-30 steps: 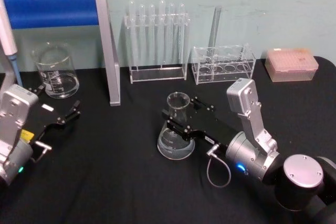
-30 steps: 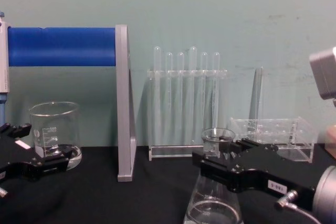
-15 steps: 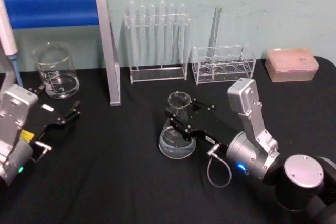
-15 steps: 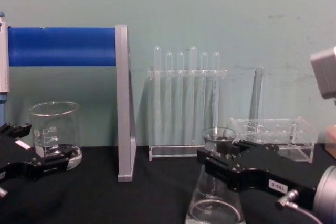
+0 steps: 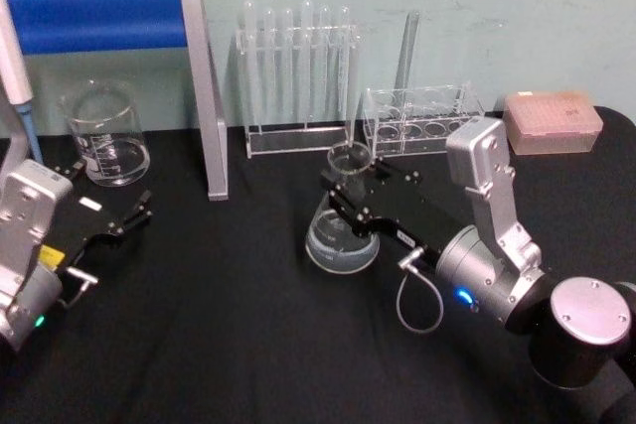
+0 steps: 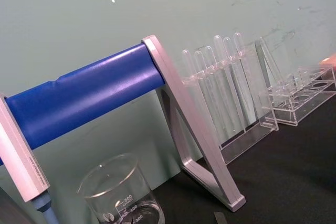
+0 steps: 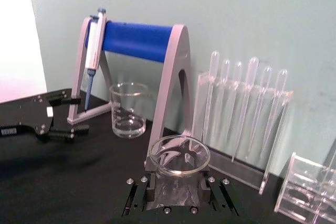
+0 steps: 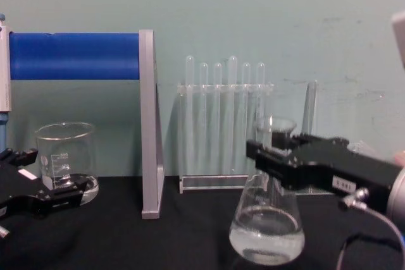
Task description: Grasp the erlenmeyer flask with one hand, shake it three times, then place it back.
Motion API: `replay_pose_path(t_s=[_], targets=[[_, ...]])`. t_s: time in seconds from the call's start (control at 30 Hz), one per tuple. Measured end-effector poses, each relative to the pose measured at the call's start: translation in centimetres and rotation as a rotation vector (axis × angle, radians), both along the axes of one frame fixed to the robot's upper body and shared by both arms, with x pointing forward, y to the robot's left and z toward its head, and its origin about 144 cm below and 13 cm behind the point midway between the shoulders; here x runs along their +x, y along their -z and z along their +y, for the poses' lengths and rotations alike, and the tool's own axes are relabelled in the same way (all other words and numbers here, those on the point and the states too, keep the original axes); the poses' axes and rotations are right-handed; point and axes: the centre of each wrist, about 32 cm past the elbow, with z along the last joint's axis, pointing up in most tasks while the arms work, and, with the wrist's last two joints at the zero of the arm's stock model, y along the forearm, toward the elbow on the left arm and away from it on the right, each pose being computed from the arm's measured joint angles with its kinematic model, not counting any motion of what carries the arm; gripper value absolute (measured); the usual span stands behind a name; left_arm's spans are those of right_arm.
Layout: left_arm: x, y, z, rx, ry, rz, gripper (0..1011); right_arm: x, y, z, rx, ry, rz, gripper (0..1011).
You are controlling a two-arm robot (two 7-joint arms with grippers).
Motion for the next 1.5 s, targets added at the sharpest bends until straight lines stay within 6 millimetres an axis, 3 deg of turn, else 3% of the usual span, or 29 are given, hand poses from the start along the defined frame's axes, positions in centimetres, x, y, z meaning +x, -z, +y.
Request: replay_pose_path(t_s=[0.33, 0.9, 1.5], targets=[[0.0, 0.0, 0.0, 0.0, 0.0, 0.0, 1001, -0.6, -1.9, 0.0, 0.016, 0.015, -0.035, 449], [0.0, 0.0, 0.0, 0.0, 0.0, 0.0, 1001, -0.6, -1.5, 0.4, 0.018, 0.024, -0.022, 449], [0.0, 0.0, 0.0, 0.0, 0.0, 0.0, 1001, -1.8, -1.5, 4.0, 0.014, -0.126, -0.016, 449]])
